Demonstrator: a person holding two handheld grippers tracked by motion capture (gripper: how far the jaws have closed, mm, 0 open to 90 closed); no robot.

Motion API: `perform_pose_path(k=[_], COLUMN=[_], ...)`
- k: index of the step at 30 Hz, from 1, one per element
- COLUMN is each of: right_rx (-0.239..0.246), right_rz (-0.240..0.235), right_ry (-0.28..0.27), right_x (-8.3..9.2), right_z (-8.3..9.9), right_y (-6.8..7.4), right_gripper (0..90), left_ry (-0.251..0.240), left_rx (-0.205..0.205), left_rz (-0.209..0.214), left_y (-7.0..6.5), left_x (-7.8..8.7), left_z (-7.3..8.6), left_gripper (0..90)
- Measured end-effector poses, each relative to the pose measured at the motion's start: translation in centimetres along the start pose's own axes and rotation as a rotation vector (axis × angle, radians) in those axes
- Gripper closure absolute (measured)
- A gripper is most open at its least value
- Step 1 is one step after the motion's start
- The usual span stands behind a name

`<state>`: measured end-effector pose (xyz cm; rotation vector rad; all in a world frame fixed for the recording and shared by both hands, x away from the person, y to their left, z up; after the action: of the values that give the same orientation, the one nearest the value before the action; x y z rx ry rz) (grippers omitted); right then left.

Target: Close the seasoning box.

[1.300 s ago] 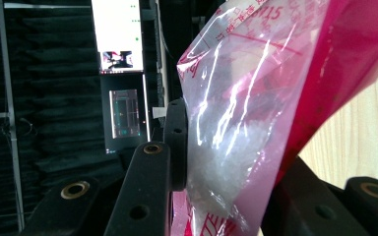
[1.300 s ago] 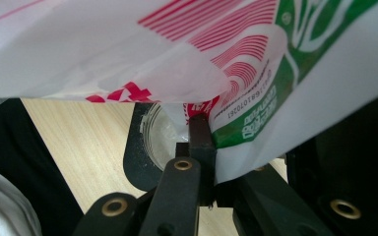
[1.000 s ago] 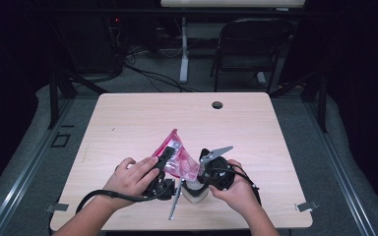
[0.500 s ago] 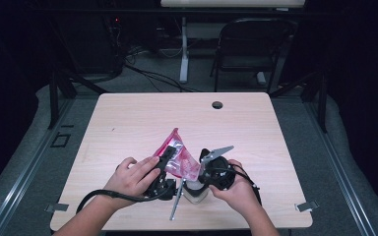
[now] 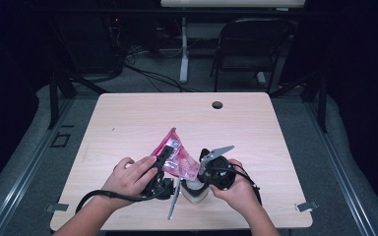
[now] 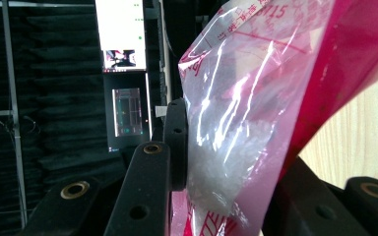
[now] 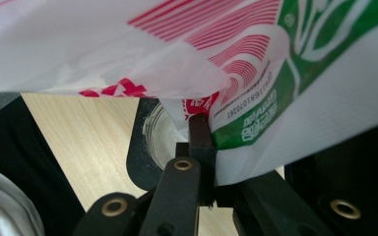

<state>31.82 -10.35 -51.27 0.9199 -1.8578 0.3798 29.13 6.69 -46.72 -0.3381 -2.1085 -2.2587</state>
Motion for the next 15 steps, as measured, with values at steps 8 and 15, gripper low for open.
perform_pose_path(k=[8,15], right_rx=[0.011,0.012], right_rz=[0.007,0.008], right_ry=[-0.003,-0.005], right_x=[0.42,0.50], right_z=[-0.02,-0.03], right_y=[-0.05,0.00], right_gripper=[90.0,90.0], left_ry=[0.005,0.016], left_rx=[0.014,0.013], left_rz=[0.005,0.009], left_y=[0.00,-0.13], left_x=[-0.01,-0.07], left_z=[0.45,0.86], left_gripper=[75.4,75.4])
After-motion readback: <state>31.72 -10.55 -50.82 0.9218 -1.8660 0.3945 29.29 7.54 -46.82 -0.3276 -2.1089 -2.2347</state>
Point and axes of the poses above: each handheld gripper's, and its own axes: x roughly backward along the jaws, z roughly out of its underside, y roughly to its left, the point moved 4 cm from there along -x, roughly forward along the jaws, and after that the axes turned 10 degrees about y, right-handed, at the moved point
